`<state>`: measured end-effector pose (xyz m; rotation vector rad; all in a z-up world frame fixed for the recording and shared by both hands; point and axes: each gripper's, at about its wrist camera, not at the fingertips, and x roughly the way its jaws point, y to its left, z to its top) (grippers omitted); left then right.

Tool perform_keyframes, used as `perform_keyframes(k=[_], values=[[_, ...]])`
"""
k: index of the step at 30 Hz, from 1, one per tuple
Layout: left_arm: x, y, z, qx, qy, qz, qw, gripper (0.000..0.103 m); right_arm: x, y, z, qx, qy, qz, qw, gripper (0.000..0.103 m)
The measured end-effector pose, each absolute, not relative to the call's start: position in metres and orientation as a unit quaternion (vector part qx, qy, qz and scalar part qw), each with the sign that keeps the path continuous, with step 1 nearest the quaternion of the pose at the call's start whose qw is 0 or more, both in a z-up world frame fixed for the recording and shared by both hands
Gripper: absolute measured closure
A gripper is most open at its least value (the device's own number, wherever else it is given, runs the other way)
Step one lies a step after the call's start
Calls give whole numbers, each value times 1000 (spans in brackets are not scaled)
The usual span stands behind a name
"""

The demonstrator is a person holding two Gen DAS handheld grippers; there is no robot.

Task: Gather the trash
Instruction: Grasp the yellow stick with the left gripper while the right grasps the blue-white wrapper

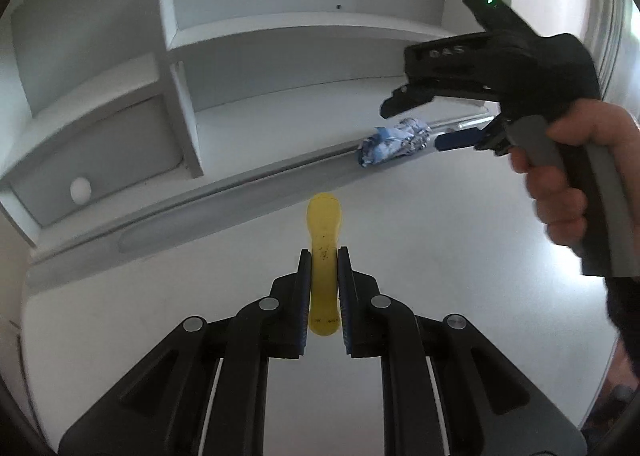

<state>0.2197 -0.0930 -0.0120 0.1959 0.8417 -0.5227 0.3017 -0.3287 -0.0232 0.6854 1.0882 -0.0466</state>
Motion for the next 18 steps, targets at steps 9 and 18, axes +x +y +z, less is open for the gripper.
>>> perform_keyframes(k=[9,18], values=[[223,-80,-17,78,407,-243,877,91,301,-302,-18,279,521,-75,803,87],[214,-86,-14,86,392,-260,878,91,191,-333,46,267,470,-22,841,89]])
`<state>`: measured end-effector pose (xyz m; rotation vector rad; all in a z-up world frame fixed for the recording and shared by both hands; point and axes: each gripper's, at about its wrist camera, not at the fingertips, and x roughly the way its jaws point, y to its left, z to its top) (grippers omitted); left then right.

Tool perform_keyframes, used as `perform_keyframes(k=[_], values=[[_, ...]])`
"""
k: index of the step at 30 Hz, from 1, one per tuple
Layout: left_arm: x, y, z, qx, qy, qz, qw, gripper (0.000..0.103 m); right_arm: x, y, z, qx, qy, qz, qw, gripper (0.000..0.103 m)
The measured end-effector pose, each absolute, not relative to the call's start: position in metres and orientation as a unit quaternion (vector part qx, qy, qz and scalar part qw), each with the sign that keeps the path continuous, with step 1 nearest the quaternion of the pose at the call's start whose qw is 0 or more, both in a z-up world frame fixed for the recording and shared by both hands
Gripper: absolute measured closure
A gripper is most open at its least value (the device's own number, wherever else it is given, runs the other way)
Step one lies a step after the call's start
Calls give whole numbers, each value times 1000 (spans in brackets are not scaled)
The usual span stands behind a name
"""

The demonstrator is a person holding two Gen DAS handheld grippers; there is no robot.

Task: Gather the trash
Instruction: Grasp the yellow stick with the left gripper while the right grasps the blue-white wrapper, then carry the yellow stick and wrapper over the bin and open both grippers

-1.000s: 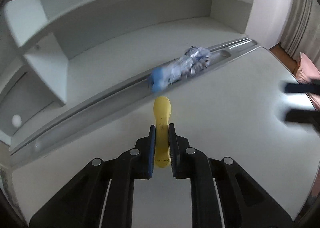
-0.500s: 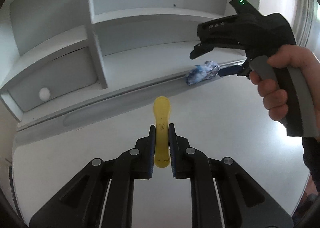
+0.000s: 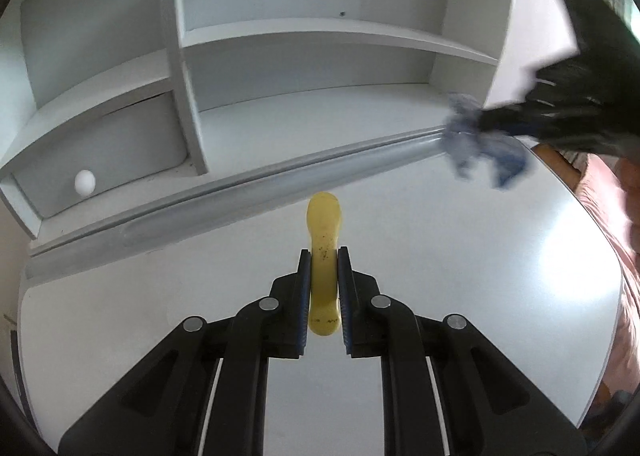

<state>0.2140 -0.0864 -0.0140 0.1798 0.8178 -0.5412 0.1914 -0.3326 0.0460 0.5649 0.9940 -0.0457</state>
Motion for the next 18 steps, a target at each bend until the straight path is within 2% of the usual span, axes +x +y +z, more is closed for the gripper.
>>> perform_keyframes(k=[8,18], values=[[162,-147,7,100,394,-318,857,91,8,-441,51,273,439,-88,852,89],[-3,-347,17,162,353,-511,767,91,-227,-573,-5,331,371,-278,822,89]])
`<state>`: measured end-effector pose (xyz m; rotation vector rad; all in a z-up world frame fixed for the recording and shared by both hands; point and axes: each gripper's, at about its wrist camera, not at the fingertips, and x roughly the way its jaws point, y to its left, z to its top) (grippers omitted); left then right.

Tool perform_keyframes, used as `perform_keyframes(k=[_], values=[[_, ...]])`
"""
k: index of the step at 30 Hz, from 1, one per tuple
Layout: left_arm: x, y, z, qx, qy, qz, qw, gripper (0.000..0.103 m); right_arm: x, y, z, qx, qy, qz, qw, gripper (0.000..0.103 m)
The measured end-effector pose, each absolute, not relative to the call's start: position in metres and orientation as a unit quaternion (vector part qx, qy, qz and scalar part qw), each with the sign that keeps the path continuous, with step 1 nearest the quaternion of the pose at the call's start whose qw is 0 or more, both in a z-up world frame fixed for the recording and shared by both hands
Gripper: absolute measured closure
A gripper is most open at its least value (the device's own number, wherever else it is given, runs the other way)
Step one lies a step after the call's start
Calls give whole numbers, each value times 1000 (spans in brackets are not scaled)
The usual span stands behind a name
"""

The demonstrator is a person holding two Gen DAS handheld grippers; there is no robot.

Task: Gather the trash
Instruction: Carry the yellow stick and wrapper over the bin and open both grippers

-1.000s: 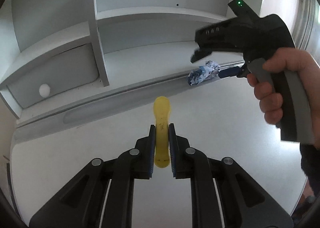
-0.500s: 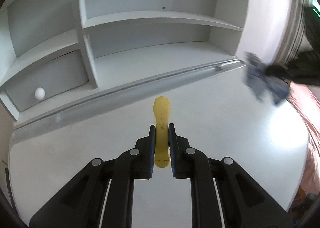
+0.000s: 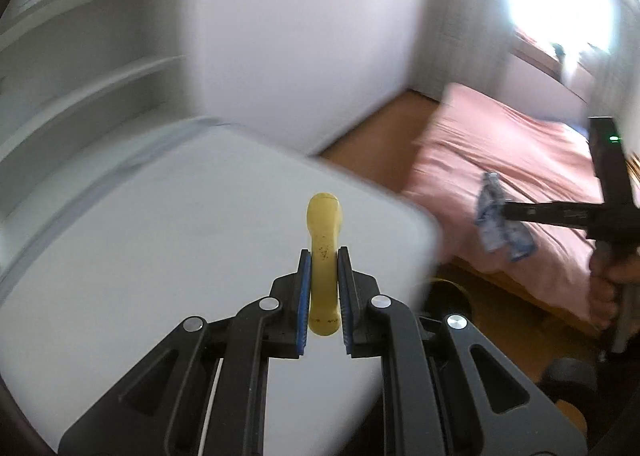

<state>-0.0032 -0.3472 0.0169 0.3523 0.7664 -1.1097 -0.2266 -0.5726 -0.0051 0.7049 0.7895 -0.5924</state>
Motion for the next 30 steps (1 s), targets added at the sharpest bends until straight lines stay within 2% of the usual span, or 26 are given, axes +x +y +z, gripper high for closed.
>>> perform_keyframes(k=[5,11,19,28,29,30], values=[[-89,-432,-13,185,357,-593,697,91,-315,-615,-52,348,380,-355,780,89],[-155,-502,-74,207,390,-636,633,91,-345,-635,-110,357,419,-386,740,89],[-179,-557,-134,237,431,-626,605,91,-366,-654,-161,373,462,-371,714,89],[-188,-578,-156,246,453,-626,586,91,-368,-660,-165,380,454,-371,715,88],[-189,-578,-156,247,453,-625,585,91,-367,-660,-165,380,454,-374,714,83],[-190,-579,-157,248,454,-625,584,91,-367,-660,-164,379,452,-377,714,68]])
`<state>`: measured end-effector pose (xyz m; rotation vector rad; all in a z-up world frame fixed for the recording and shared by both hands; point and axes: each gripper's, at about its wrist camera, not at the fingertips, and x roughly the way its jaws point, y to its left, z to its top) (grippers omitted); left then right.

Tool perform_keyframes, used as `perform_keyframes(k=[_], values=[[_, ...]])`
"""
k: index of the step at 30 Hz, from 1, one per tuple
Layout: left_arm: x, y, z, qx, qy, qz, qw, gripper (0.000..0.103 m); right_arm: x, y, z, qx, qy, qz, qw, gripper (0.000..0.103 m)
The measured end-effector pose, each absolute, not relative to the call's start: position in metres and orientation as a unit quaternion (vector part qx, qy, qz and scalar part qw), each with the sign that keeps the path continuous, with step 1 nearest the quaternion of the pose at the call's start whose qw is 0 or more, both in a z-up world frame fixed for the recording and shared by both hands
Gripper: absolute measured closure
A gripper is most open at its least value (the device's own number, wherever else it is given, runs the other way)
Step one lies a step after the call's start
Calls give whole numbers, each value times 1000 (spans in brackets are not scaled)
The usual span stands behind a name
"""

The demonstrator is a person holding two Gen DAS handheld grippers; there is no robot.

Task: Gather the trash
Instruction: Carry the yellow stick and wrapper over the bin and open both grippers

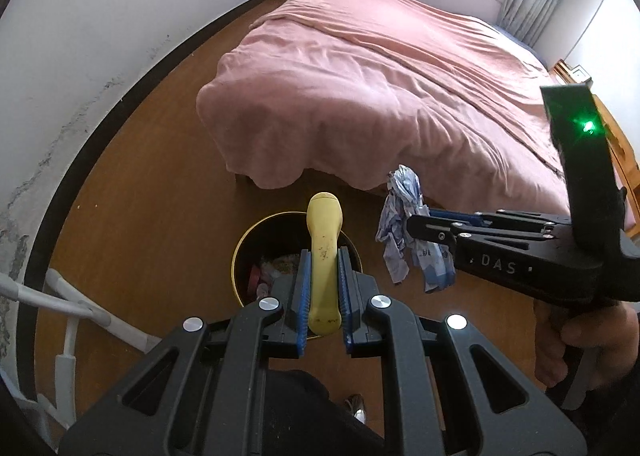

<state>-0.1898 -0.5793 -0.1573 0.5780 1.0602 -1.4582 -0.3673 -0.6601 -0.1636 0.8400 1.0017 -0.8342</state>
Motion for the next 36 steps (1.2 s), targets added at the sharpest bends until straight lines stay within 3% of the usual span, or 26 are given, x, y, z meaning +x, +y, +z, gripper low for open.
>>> perform_keyframes(k=[1,2,3,16,17,20,26,31,36], values=[[-191,-579,-157,248,455,-625,584,91,-368,-661,-162,378,448,-378,716,56],[-191,-580,-158,248,456,-624,584,91,-369,-660,-158,374,439,-382,722,37],[-191,-580,-158,248,457,-623,584,91,-370,-660,-156,371,435,-385,725,35],[-206,-591,-161,263,457,-634,565,90,-396,-673,-138,394,372,-437,718,34],[-207,-592,-161,262,456,-635,565,84,-397,-672,-136,395,369,-440,717,34],[-208,-594,-156,254,456,-638,566,45,-401,-673,-133,395,359,-447,718,34],[-203,-587,-138,243,444,-637,581,38,-397,-668,-125,385,354,-448,725,34],[-182,-553,-99,234,421,-622,617,16,-377,-651,-106,352,357,-438,746,21],[-135,-493,-38,200,398,-591,672,10,-325,-622,-64,294,348,-408,791,17]])
